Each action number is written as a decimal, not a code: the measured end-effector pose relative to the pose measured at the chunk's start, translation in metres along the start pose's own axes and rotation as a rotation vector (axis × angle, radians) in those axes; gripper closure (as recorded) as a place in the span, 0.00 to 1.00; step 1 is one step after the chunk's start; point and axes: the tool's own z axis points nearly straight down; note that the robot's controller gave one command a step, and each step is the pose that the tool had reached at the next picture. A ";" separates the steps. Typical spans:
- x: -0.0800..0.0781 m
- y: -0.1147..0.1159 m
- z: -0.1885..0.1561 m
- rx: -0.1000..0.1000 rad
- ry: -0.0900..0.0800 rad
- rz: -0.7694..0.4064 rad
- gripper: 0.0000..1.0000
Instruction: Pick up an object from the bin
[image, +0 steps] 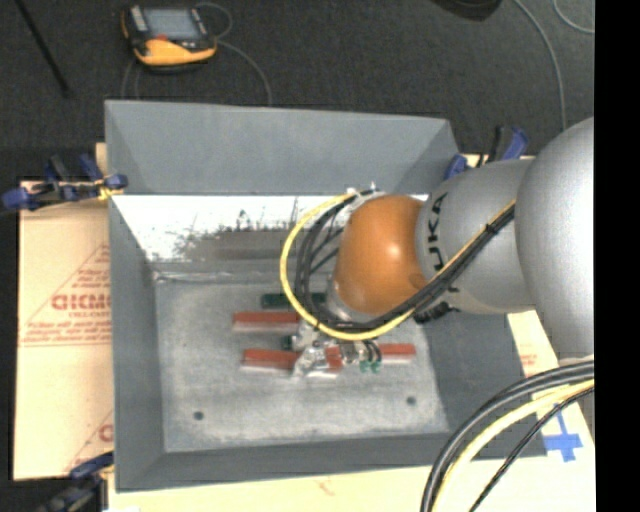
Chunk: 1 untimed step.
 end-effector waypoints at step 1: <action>0.001 0.007 -0.135 0.006 0.028 0.032 1.00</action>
Offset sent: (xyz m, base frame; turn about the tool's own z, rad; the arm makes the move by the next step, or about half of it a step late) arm 0.0000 0.0000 0.0000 0.0000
